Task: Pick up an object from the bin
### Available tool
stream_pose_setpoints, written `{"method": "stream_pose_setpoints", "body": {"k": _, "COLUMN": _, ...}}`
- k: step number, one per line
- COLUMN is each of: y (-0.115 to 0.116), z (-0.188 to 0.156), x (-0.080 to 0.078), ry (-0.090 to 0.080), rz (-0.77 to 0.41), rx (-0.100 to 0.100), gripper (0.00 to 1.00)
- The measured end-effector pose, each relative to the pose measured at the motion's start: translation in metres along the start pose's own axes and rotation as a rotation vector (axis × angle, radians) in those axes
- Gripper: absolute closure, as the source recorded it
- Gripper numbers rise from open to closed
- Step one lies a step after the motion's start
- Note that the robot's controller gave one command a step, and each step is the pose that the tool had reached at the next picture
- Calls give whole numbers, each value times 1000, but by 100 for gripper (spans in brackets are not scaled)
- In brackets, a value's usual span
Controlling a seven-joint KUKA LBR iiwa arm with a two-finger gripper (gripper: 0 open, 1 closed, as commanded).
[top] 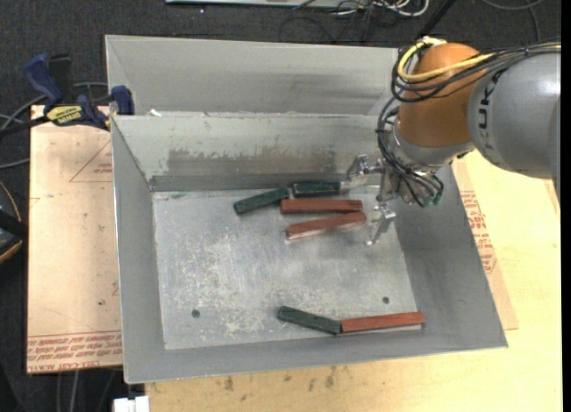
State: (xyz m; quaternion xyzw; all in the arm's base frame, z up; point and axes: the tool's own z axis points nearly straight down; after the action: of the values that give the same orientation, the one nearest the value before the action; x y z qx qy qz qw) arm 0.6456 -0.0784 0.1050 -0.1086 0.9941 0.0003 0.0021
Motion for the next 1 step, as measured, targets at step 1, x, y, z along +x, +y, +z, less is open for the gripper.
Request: {"method": "stream_pose_setpoints", "body": {"k": 1, "y": 49, "z": 25, "x": 11, "ry": -16, "rz": -85, "rx": 6, "gripper": 100}}
